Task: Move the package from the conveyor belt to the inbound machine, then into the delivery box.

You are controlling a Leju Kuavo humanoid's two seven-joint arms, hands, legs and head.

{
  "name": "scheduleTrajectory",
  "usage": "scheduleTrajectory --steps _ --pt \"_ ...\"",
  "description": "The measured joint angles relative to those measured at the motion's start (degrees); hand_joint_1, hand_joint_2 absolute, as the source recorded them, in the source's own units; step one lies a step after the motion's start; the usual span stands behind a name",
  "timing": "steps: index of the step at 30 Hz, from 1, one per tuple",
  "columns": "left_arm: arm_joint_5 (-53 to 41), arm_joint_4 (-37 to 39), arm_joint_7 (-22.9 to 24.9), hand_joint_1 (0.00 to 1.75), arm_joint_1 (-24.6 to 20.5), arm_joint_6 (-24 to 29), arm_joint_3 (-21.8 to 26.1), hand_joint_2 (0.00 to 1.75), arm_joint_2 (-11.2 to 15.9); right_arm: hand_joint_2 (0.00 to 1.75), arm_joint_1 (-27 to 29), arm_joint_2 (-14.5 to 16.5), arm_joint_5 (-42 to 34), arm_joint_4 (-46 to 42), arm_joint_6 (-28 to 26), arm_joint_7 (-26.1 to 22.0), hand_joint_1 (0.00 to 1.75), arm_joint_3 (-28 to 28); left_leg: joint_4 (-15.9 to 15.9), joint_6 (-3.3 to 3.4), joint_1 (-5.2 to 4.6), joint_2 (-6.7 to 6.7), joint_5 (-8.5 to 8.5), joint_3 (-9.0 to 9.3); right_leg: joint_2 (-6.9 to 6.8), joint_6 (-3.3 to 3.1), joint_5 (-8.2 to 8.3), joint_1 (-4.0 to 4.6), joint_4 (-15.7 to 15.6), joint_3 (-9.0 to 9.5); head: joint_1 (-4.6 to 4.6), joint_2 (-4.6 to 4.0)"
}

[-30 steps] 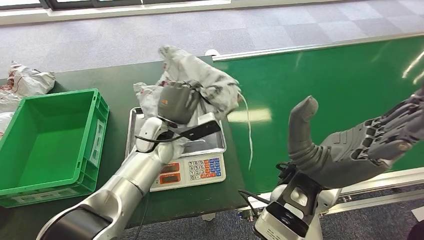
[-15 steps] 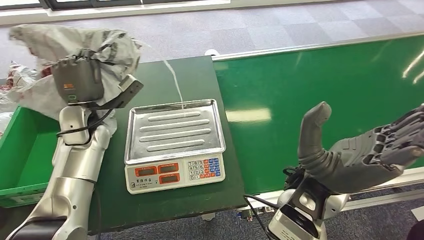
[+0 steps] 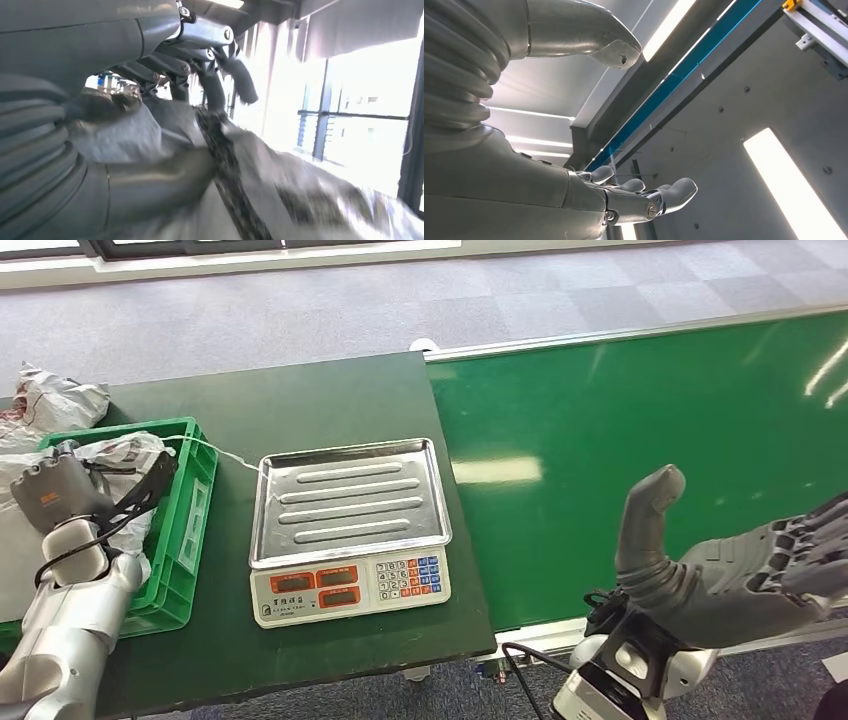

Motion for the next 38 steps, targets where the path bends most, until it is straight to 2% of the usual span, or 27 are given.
scheduleTrajectory --steps 1,5,8,14,16,17,19,20,21,22,24,26,29,31,34,38 --pt "0.0 0.7 0.0 0.00 0.0 -0.1 0.2 1.75 0.1 1.75 0.0 0.0 0.0 0.0 0.0 0.0 0.00 0.0 0.0 0.00 0.00 -0.01 0.00 0.00 0.00 0.00 0.00 0.00 0.0 0.00 -0.01 0.00" --pt "0.1 2.5 -0.3 0.00 0.1 -0.3 1.0 0.00 0.3 1.75 0.0 0.0 0.1 0.0 0.0 0.0 0.00 0.0 0.0 0.00 0.01 0.00 0.00 0.00 0.00 0.00 0.00 0.01 0.0 -0.02 -0.01 0.00" --pt "0.7 2.2 -2.8 0.00 0.5 0.5 1.9 0.00 0.0 1.75 0.0 0.0 0.5 0.0 0.0 0.0 0.00 0.0 0.0 -0.01 0.01 0.00 0.00 0.01 0.01 0.00 0.00 0.01 0.0 -0.03 -0.01 0.00" --pt "2.4 -5.7 -9.2 0.00 3.1 1.5 4.6 0.00 -2.2 1.75 0.0 0.0 0.9 0.0 0.0 0.0 0.00 0.0 0.0 -0.01 0.00 0.07 0.00 0.01 0.03 -0.02 0.02 0.00 0.0 -0.03 0.00 0.00" --pt "5.6 -11.0 -15.6 0.00 4.5 1.6 6.4 0.00 -3.8 1.75 0.1 0.0 0.7 0.0 0.0 0.0 0.00 0.0 0.0 -0.01 0.00 0.12 0.00 0.00 0.06 -0.05 0.04 0.01 0.0 -0.09 -0.01 0.00" --pt "9.1 -15.1 -22.4 0.00 5.1 1.6 8.5 0.00 -5.5 1.75 0.1 0.0 0.5 0.0 0.0 0.0 0.00 0.0 0.0 0.00 0.00 0.07 0.00 -0.05 0.01 -0.05 0.04 0.02 0.0 -0.11 0.01 0.00" --pt "21.1 -24.6 -41.3 0.00 6.1 1.7 14.2 0.87 -10.0 1.75 0.0 0.0 -0.1 0.2 0.0 0.0 0.00 0.0 0.1 -0.02 0.00 0.04 -0.03 -0.13 -0.04 -0.05 0.04 0.00 0.0 -0.10 0.03 0.00" --pt "30.2 -29.8 -50.8 0.00 6.9 1.7 16.9 1.31 -12.1 1.75 0.0 0.0 -0.4 0.3 0.0 0.0 0.00 0.0 0.1 -0.04 -0.02 0.17 -0.11 -0.07 0.06 -0.05 0.05 -0.02 0.0 -0.09 0.04 0.00" --pt "40.6 -34.9 -57.3 0.00 8.0 1.7 18.5 1.75 -13.9 1.75 -0.1 0.0 -0.6 0.6 0.0 0.0 0.00 0.1 0.1 -0.06 -0.04 0.44 -0.21 0.05 0.30 -0.06 0.05 -0.05 0.0 -0.09 0.02 0.00" --pt "51.2 -39.4 -60.9 0.00 9.3 1.7 19.1 1.75 -15.2 1.75 -0.1 0.0 -0.8 0.9 0.0 0.0 0.00 0.0 0.1 -0.08 -0.06 0.71 -0.31 0.19 0.54 -0.06 0.05 -0.06 0.0 -0.10 -0.01 0.00" --pt "70.9 -47.6 -61.3 0.00 12.0 0.7 16.6 1.75 -17.0 1.75 -0.1 0.0 -1.2 1.4 0.0 0.0 0.00 -0.1 0.1 -0.06 -0.06 0.87 -0.40 0.33 0.75 -0.01 -0.02 -0.03 0.0 -0.08 -0.03 0.00" --pt "82.0 -54.7 -60.0 0.00 14.9 -3.3 9.2 1.75 -18.2 1.75 -0.1 0.0 -1.9 2.3 0.0 0.0 0.00 -0.1 0.1 0.01 -0.03 0.37 -0.36 0.24 0.31 0.13 -0.18 0.00 -0.1 0.08 0.00 0.00" --pt "79.8 -61.3 -58.6 0.00 18.7 -13.5 -3.7 1.75 -19.5 1.75 -0.1 -0.1 -2.9 3.7 0.0 1.5 0.00 0.5 0.1 0.09 -0.04 -0.23 -0.32 0.11 -0.27 0.25 -0.29 -0.06 -0.1 0.30 0.03 0.00" --pt "77.6 -63.7 -58.3 0.00 20.6 -21.2 -9.7 1.75 -20.1 1.75 0.4 -0.4 -4.6 4.7 0.1 2.3 0.00 1.4 0.1 0.11 -0.09 -0.17 -0.35 0.04 -0.24 0.24 -0.25 -0.12 -0.1 0.30 0.02 0.00" --pt "78.0 -65.3 -58.7 0.00 22.5 -29.8 -16.0 1.75 -20.9 1.75 1.2 -0.7 -9.0 7.1 0.1 1.0 0.00 2.4 0.1 0.13 -0.12 -0.03 -0.41 0.06 -0.16 0.22 -0.23 -0.15 -0.1 0.28 0.00 0.00" --pt "78.7 -65.8 -59.2 0.00 23.9 -35.8 -20.5 1.75 -21.6 1.75 1.8 -1.1 -12.9 9.6 0.2 0.1 0.00 3.6 0.1 0.12 -0.09 -0.10 -0.35 0.15 -0.16 0.21 -0.23 -0.10 -0.1 0.24 0.00 0.00"
